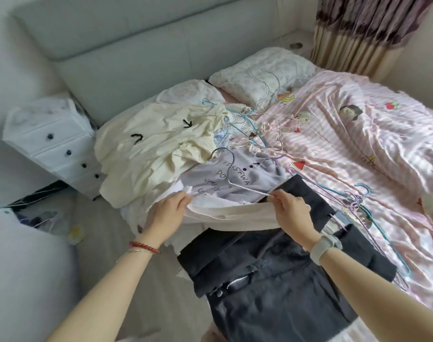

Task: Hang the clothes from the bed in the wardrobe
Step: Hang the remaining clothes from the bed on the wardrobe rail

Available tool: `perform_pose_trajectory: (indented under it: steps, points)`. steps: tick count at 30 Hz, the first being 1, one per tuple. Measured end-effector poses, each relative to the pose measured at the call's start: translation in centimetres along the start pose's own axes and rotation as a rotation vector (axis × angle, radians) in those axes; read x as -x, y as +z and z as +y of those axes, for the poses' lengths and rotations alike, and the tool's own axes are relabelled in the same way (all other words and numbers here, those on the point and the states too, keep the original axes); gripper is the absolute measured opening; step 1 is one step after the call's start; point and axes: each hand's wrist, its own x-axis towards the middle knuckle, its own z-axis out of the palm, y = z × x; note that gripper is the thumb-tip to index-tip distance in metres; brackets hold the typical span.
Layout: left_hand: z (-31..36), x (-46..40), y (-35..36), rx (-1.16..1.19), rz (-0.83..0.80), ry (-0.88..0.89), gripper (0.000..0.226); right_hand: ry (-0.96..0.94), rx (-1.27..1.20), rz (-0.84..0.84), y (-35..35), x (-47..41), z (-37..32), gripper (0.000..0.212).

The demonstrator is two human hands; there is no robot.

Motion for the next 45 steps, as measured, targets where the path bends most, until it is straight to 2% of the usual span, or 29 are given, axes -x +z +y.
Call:
perform_pose_trajectory:
  steps: [3,8,18,21,24,27,32,36,41,45]
  points:
    - [-0.9,7.9,0.2,0.130,-0.051,-0.199,0.021,-0.160,-0.015,-0.087,1.0,0.1,-2.6,0.017]
    - [-3.1,20.0,-0.8,0.241,0.025,-0.474,0.023,-0.469,0.040,-0.254,5.0,1.9,-9.6,0.024]
    - [-7.4,40.7,-5.0,0.251,0.305,-0.886,0.036,-0.997,-0.008,-0.571,9.7,12.4,-23.3,0.020]
    - [-8.1,47.2,-6.0,0.165,0.466,-0.991,0.034,-1.102,-0.048,-0.730,10.5,17.2,-26.8,0.019]
    - [-8.1,54.1,-7.0,0.013,0.732,-1.086,0.021,-1.168,-0.069,-0.899,11.8,23.0,-30.6,0.023]
    - [-7.8,60.4,-8.5,-0.185,0.950,-1.053,0.024,-1.233,-0.081,-1.011,13.0,28.6,-34.3,0.033]
    - [-7.5,68.4,-10.0,-0.327,1.082,-1.058,0.038,-1.421,-0.089,-1.027,13.7,35.3,-39.1,0.028]
    - [-6.7,75.4,-10.2,-0.352,1.206,-1.253,0.043,-1.600,-0.171,-1.104,12.6,41.4,-43.7,0.029]
    - [-5.6,83.6,-10.6,-0.343,1.427,-1.485,0.024,-1.822,-0.267,-1.130,10.6,49.5,-48.7,0.028]
    - [-5.1,87.5,-12.0,-0.342,1.519,-1.552,0.022,-1.841,-0.354,-1.163,10.1,54.0,-51.2,0.025]
